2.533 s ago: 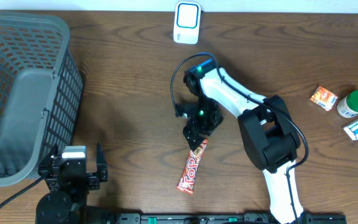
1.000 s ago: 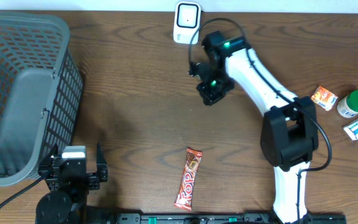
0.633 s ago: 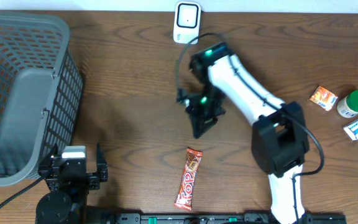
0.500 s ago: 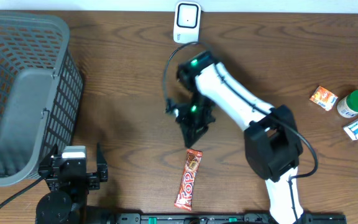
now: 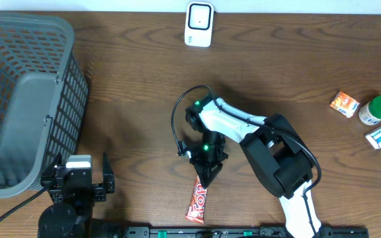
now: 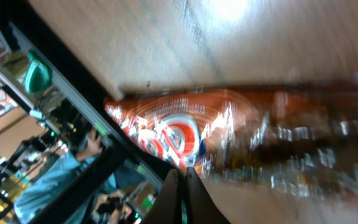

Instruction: Scan the item barcode

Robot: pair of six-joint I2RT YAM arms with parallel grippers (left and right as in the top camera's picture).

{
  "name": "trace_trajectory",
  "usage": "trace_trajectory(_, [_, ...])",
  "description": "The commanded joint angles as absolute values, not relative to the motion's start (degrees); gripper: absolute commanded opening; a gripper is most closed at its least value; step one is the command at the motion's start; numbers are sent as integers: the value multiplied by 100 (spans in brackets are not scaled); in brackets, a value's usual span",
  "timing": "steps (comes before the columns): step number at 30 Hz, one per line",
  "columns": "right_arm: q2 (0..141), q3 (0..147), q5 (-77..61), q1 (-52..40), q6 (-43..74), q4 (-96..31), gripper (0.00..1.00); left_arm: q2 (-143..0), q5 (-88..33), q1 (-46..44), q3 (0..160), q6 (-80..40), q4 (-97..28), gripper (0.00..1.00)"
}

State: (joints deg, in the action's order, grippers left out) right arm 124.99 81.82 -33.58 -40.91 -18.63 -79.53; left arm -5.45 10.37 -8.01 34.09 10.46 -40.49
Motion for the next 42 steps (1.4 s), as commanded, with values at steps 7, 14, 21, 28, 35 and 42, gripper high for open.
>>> trace_trajectory(7, [12425,7789,-3162,-4095,-1365,-6906,1,-521,1004,-779,3402,996,-4032,92])
trace_trajectory(14, [12425,7789,-1710,-4049,-386,-6156,1,-521,1004,-779,3402,996,-4032,92])
trace_trajectory(21, [12425,7813,-1253,-3623,36,-5686,1,-521,1004,-779,3402,996,-4034,92])
trace_trajectory(28, [12425,8093,-1428,-2626,1131,-5308,2,-521,1004,-779,3402,996,-4034,92])
trace_trajectory(35, [12420,8315,-2606,-2174,943,-5537,46,-521,1004,-779,3402,996,-4034,92])
trace_trajectory(42, [12418,9144,-2799,-2047,607,-6506,92,-521,1004,-779,3402,996,-4034,92])
